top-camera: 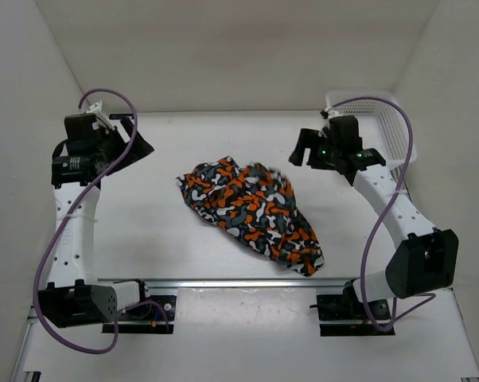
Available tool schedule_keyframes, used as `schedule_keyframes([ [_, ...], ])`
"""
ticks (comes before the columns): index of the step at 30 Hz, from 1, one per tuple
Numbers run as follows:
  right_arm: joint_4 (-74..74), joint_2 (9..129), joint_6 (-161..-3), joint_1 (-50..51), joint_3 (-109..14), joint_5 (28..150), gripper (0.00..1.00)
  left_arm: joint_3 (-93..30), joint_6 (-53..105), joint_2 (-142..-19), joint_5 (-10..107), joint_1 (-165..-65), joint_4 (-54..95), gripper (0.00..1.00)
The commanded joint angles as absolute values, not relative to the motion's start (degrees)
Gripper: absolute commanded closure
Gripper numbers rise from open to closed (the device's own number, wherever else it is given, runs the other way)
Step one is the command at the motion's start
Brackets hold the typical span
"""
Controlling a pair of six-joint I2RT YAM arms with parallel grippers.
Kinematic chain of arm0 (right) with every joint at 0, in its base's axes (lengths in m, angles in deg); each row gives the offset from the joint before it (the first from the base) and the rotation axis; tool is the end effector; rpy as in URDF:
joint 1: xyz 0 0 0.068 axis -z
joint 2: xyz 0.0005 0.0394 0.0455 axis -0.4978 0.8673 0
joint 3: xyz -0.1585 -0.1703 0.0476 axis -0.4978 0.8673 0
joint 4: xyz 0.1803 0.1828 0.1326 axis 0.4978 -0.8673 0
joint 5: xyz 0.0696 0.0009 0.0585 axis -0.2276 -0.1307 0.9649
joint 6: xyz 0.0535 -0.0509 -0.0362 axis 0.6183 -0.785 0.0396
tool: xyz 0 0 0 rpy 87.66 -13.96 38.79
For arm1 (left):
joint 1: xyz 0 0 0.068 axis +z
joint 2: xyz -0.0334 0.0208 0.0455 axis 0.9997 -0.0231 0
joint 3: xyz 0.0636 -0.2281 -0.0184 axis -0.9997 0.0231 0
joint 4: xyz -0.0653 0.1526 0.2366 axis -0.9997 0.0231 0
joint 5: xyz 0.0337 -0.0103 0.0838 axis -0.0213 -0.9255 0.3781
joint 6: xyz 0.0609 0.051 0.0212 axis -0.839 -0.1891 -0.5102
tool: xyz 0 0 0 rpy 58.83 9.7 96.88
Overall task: Fold and stack the shorts
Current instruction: Move the shorts to the center of the board, then flatten the shorts out
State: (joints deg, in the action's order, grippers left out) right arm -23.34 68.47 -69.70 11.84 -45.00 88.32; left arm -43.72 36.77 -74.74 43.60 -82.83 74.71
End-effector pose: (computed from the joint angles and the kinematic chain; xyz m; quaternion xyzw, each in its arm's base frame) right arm 0.3644 0.1278 0.2848 -0.0206 0.8715 0.2059 0.4446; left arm 0.3074 0.0152 0.3638 -0.1667 0.8785 -0.1616 0.4175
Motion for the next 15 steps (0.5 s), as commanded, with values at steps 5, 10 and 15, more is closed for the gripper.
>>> schedule_keyframes([
  [5, -25.04, 66.23, -67.39, 15.01, -44.32, 82.99, 0.41, -32.84, 37.90, -78.11, 38.10, -88.85, 71.38, 0.64],
  [10, -25.65, 68.68, -64.58, 12.72, -43.27, 91.16, 0.24, -29.76, 40.09, -84.08, 40.29, -95.09, 69.35, 0.09],
  [15, -26.35, 78.50, -62.12, 7.98, -47.12, 95.92, 0.08, -32.74, 40.62, -94.62, 42.32, -99.31, 66.80, 0.00],
])
